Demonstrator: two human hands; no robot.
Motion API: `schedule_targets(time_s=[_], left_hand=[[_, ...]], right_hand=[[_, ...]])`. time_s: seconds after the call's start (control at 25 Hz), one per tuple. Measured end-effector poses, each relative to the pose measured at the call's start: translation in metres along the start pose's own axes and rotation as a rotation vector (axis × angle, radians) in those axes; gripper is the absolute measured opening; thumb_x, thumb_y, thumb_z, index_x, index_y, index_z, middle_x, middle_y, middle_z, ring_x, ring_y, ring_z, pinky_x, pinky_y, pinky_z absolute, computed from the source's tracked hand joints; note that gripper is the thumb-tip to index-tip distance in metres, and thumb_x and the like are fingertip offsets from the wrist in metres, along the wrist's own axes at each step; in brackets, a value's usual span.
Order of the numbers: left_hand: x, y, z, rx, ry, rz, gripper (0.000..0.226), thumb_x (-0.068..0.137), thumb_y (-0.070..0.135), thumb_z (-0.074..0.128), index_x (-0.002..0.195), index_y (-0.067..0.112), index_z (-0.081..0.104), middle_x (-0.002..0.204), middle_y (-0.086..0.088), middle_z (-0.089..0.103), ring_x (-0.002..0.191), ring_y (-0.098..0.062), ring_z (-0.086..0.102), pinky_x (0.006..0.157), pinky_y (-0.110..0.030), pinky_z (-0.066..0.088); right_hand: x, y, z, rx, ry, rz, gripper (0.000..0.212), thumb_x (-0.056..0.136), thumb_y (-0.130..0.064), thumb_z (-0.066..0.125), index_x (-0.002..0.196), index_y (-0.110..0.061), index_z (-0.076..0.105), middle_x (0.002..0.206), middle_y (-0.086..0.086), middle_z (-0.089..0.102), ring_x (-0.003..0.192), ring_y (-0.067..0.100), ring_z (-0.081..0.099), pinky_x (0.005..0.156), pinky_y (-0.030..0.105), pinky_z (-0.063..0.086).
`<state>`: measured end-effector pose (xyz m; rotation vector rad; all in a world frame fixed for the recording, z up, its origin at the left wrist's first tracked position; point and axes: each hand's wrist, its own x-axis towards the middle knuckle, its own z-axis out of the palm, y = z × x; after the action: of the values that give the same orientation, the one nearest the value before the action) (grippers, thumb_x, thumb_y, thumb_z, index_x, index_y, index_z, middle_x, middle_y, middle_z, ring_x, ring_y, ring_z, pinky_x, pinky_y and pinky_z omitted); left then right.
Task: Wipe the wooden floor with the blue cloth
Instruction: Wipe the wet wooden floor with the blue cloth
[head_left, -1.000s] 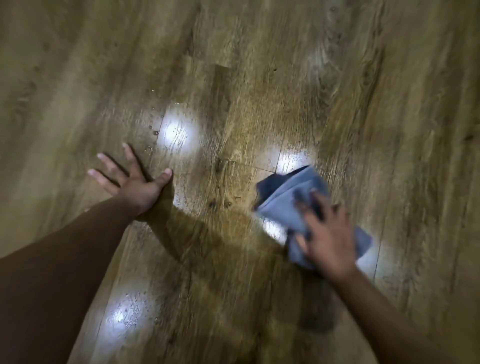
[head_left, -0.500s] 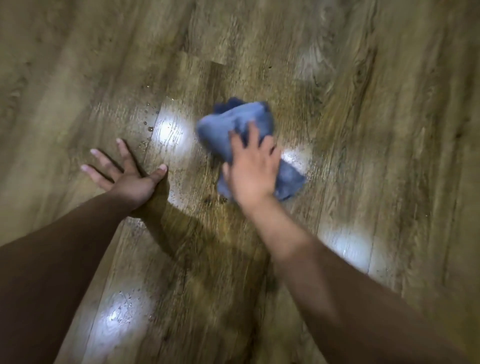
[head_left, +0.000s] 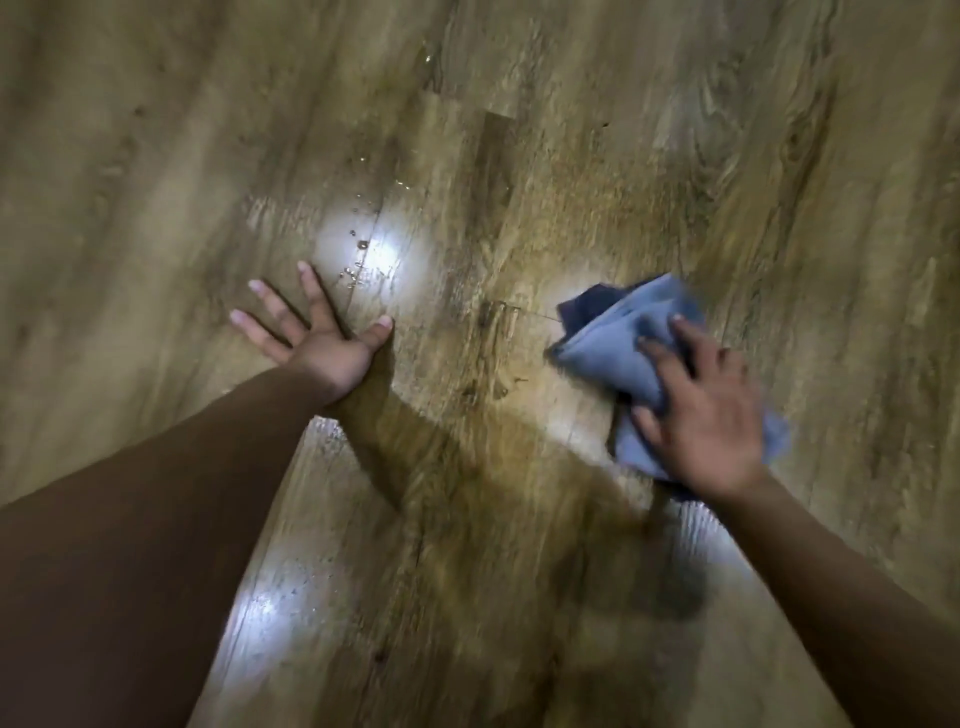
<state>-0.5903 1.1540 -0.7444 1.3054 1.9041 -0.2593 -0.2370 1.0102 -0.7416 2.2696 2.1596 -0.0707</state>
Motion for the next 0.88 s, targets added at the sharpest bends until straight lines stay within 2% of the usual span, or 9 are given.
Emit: schedule_targets(time_s=[0.16, 0.24, 0.36, 0.48, 0.56, 0.68, 0.76, 0.8, 0.88], left_hand=[[0.0, -0.002, -0.002, -0.031, -0.022, 0.007, 0.109, 0.05, 0.104, 0.028, 0.12, 0.066, -0.047, 0.149, 0.004, -0.054, 0.132, -0.032, -0.053, 0.104, -0.081, -0.012], [0.0, -0.004, -0.002, -0.043, -0.009, 0.01, 0.106, 0.049, 0.105, 0.027, 0.111, 0.068, -0.05, 0.147, 0.004, -0.056, 0.122, -0.027, -0.056, 0.103, -0.081, -0.013], [0.004, -0.003, 0.002, -0.047, 0.006, -0.002, 0.101, 0.057, 0.101, 0.026, 0.12, 0.068, -0.046, 0.151, 0.003, -0.052, 0.131, -0.032, -0.053, 0.104, -0.08, -0.016], [0.011, 0.002, 0.003, -0.22, 0.003, -0.004, 0.081, 0.085, 0.085, 0.017, 0.154, 0.054, -0.009, 0.169, -0.003, -0.018, 0.149, -0.044, -0.025, 0.11, -0.077, -0.009], [0.009, 0.007, 0.006, -0.237, 0.052, -0.007, 0.067, 0.096, 0.074, 0.015, 0.157, 0.05, 0.002, 0.17, -0.003, -0.01, 0.151, -0.045, -0.019, 0.113, -0.073, -0.007], [-0.001, 0.009, 0.0, -0.147, 0.115, -0.034, 0.063, 0.1, 0.069, 0.022, 0.157, 0.052, 0.0, 0.169, -0.004, -0.017, 0.151, -0.04, -0.023, 0.115, -0.069, -0.012], [-0.001, -0.008, -0.02, 0.03, 0.196, 0.014, 0.07, 0.094, 0.072, 0.035, 0.156, 0.052, 0.008, 0.169, -0.006, -0.009, 0.154, -0.036, -0.013, 0.112, -0.072, -0.014], [0.0, -0.023, -0.035, 0.076, 0.249, 0.016, 0.076, 0.09, 0.074, 0.044, 0.155, 0.051, 0.011, 0.169, -0.007, -0.006, 0.154, -0.034, -0.01, 0.111, -0.075, -0.012], [0.004, -0.054, -0.059, 0.003, 0.284, -0.099, 0.104, 0.077, 0.078, 0.062, 0.156, 0.05, -0.001, 0.167, -0.004, -0.021, 0.153, -0.033, -0.021, 0.114, -0.071, -0.011]], right_hand=[[0.093, -0.016, 0.005, -0.012, 0.071, 0.488, 0.056, 0.076, -0.038, 0.069, 0.126, -0.022, 0.049, 0.141, 0.017, 0.042, 0.107, 0.046, 0.048, 0.091, 0.055, 0.038], [0.131, -0.056, 0.004, -0.02, 0.07, 0.587, 0.052, 0.074, -0.04, 0.07, 0.121, -0.022, 0.055, 0.14, 0.019, 0.045, 0.11, 0.045, 0.048, 0.093, 0.056, 0.038], [0.151, -0.124, 0.002, -0.037, 0.052, 0.36, 0.059, 0.073, -0.045, 0.071, 0.127, -0.027, 0.056, 0.144, 0.015, 0.044, 0.11, 0.038, 0.048, 0.091, 0.049, 0.034], [0.102, -0.182, 0.001, -0.004, 0.037, 0.002, 0.074, 0.07, -0.052, 0.073, 0.138, -0.03, 0.051, 0.15, 0.012, 0.042, 0.104, 0.033, 0.046, 0.085, 0.044, 0.033], [0.048, -0.196, 0.001, 0.061, 0.0, -0.128, 0.079, 0.069, -0.051, 0.074, 0.141, -0.029, 0.049, 0.152, 0.01, 0.041, 0.1, 0.032, 0.046, 0.082, 0.043, 0.034], [-0.026, -0.168, 0.001, 0.062, -0.068, -0.294, 0.082, 0.066, -0.05, 0.076, 0.14, -0.029, 0.05, 0.154, 0.008, 0.042, 0.095, 0.031, 0.049, 0.081, 0.042, 0.041], [-0.041, -0.123, 0.003, 0.046, -0.099, -0.326, 0.085, 0.063, -0.049, 0.082, 0.14, -0.027, 0.052, 0.152, 0.01, 0.043, 0.093, 0.035, 0.051, 0.079, 0.046, 0.046], [-0.041, -0.1, 0.002, 0.044, -0.108, -0.301, 0.086, 0.063, -0.047, 0.084, 0.14, -0.025, 0.053, 0.15, 0.012, 0.042, 0.093, 0.038, 0.052, 0.078, 0.049, 0.047], [-0.029, -0.062, 0.0, 0.036, -0.085, -0.202, 0.083, 0.065, -0.043, 0.086, 0.139, -0.021, 0.055, 0.149, 0.015, 0.041, 0.093, 0.042, 0.051, 0.078, 0.052, 0.047]])
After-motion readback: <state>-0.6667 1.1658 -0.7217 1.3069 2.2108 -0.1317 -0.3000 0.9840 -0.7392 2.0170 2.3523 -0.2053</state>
